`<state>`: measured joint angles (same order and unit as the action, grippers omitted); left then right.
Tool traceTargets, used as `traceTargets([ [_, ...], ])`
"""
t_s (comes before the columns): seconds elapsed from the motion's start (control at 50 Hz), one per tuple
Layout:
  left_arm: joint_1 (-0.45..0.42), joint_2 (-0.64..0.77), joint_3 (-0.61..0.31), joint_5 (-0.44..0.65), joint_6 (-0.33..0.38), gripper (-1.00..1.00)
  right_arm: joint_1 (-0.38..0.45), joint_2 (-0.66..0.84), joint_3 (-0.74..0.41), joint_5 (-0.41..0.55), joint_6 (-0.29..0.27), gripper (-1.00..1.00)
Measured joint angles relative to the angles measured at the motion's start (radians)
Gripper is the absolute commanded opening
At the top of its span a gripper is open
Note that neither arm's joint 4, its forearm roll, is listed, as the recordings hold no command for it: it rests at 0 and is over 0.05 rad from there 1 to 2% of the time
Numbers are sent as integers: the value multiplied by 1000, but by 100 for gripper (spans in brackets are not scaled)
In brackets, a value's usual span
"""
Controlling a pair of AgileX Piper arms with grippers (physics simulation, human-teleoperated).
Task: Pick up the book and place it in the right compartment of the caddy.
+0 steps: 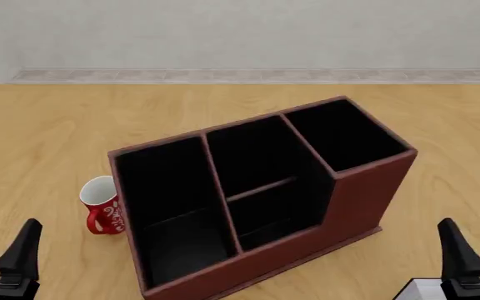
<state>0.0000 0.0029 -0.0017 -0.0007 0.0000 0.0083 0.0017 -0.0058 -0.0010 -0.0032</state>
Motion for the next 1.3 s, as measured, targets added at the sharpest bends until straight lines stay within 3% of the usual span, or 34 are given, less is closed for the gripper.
traceTargets([
  [0.36, 0, 4, -2, -1, 0, 100, 8, 9, -102, 109, -62, 100],
  [1.02, 5, -1, -21, 23, -1, 100, 91, 48, -463, 562, -280, 100],
  [1.3, 9, -3, -26, 31, -1, 100, 108, 54, -534, 651, -321, 100],
])
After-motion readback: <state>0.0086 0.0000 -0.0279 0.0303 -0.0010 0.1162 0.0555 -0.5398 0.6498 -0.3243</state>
